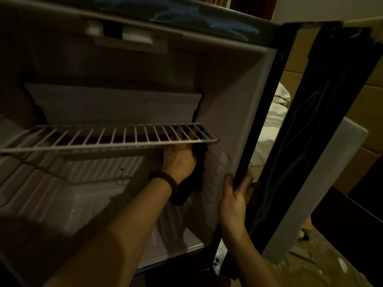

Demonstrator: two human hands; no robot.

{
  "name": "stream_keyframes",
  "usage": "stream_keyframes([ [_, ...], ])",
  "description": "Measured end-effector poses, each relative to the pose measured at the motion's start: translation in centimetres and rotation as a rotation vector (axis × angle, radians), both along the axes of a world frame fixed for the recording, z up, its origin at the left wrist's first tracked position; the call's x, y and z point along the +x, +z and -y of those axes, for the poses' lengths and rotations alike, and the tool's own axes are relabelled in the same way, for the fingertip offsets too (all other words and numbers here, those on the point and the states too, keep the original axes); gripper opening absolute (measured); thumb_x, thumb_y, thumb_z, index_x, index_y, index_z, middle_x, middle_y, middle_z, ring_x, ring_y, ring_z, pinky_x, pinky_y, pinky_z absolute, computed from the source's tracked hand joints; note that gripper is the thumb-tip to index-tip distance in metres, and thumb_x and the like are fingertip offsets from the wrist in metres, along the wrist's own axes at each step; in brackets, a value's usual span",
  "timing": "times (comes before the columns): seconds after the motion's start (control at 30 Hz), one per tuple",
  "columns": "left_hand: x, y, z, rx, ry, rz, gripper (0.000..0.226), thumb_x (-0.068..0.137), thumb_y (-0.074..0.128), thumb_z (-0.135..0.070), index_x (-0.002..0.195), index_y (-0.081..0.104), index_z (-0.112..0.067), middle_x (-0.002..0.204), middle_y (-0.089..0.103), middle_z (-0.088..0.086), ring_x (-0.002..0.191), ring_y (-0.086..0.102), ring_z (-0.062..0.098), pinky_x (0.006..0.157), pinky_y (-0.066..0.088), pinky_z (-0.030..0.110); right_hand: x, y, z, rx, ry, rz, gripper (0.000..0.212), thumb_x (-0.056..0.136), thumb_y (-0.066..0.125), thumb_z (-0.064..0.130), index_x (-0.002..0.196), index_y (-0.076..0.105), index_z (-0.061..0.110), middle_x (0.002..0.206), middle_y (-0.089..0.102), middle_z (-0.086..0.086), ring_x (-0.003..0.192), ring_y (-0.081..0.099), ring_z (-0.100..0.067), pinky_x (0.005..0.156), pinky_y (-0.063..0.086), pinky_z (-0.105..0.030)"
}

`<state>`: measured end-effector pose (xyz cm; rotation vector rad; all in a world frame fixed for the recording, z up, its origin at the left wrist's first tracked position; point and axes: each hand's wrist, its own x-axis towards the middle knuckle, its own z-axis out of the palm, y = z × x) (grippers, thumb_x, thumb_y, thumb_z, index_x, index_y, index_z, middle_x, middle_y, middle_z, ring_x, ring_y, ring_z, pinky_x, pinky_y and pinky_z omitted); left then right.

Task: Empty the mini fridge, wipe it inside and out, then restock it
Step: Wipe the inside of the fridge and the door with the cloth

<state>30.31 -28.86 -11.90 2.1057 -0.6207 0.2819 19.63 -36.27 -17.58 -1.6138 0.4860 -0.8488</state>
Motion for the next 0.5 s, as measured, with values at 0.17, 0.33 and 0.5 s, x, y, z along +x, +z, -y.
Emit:
stream_keyframes([
  [0.17, -2.5, 0.2, -1.4, 0.275, -0.076, 0.236, 0.059, 0.089, 0.045, -0.006, 0.144, 0.029, -0.021, 0.149, 0.029, 0.010, 0.131, 0.032, 0.030, 0.109, 0.022, 0.032, 0.3, 0.2, -0.3, -0.048, -0.078, -0.009, 0.052, 0.080, 0.032, 0.069, 0.124, 0.005, 0.072, 0.153, 0.023, 0.004, 0.140, 0.025, -0.022, 0.112, 0.027, -0.046],
  [0.33, -1.3, 0.5, -1.2, 0.284, -0.001, 0.170, 0.047, 0.095, 0.037, -0.018, 0.141, 0.033, -0.024, 0.143, 0.038, 0.008, 0.124, 0.041, 0.029, 0.102, 0.032, 0.033, -0.5, 0.6, 0.3, 0.013, 0.048, -0.004, 0.055, 0.097, 0.039, 0.036, 0.144, 0.011, 0.039, 0.154, 0.022, 0.002, 0.140, 0.025, -0.020, 0.113, 0.027, -0.045],
  [0.5, -1.1, 0.6, -0.7, 0.211, 0.000, 0.115, 0.048, 0.095, 0.039, -0.014, 0.142, 0.032, -0.022, 0.143, 0.038, 0.009, 0.126, 0.040, 0.029, 0.104, 0.031, 0.033, -0.7, 0.8, 0.1, 0.036, 0.066, -0.026, 0.061, 0.096, 0.037, 0.037, 0.146, 0.004, 0.038, 0.154, 0.022, 0.003, 0.139, 0.026, -0.021, 0.113, 0.026, -0.041],
])
